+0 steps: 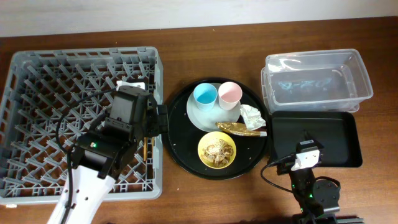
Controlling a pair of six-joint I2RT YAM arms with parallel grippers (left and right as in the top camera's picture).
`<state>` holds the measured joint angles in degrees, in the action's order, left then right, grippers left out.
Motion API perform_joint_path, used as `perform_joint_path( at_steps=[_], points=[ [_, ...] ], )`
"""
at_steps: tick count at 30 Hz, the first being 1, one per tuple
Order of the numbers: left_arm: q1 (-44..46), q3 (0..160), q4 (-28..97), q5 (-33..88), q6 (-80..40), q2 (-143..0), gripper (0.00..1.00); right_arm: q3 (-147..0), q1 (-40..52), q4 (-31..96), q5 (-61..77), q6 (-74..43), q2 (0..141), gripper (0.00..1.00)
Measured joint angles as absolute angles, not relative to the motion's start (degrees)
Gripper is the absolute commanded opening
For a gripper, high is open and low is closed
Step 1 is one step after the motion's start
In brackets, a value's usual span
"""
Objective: Sort waste into correct bins and load items into the dishwasher rack
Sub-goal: 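Carry the chopstick with the left gripper and insert it into the rack, then grasp the crumpled white tissue with the right gripper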
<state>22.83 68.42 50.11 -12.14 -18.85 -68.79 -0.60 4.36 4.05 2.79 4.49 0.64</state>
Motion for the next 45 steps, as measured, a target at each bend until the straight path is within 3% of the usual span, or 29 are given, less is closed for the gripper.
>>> perform_joint_path(
  at_steps=[18, 21, 25, 29, 32, 34, 37, 45],
  points=[
    [22.83, 68.42, 50.15, -12.14, -18.85, -68.79, 0.99, -0.62, 4.36, -0.34, 8.95, 4.49, 0.64, 0.99],
    [22.83, 68.42, 50.13, -12.05, -18.85, -68.79, 0.99, -8.69, 4.36, 4.38, 11.44, 1.80, 1.96, 0.99],
    [22.85, 68.49, 50.28, -11.90, -18.85, -68.79, 0.99, -36.53, 4.36, 25.43, 14.44, -0.95, 16.21, 0.99],
    [22.79, 68.62, 50.15, -11.75, -18.85, -68.88, 0.99, -71.07, 4.36, 59.83, 15.79, -1.54, 43.68, 0.99],
    [22.79, 68.75, 50.13, -11.73, -18.85, -68.84, 1.00, -89.73, 4.36, 73.06, 16.56, -1.76, 60.07, 0.99],
    [22.79, 68.75, 50.24, -11.77, -18.85, -68.84, 0.99, -97.82, 4.36, 82.89, 19.05, -1.98, 69.84, 0.79],
    [22.79, 68.75, 50.26, -11.75, -18.85, -68.84, 0.99, -97.80, 4.36, 86.98, 21.78, -3.44, 75.64, 0.66],
    [22.79, 68.79, 50.11, -11.75, -18.85, -68.84, 0.99, -76.03, 12.19, 71.07, 16.64, -4.36, 79.44, 0.73]
  ],
)
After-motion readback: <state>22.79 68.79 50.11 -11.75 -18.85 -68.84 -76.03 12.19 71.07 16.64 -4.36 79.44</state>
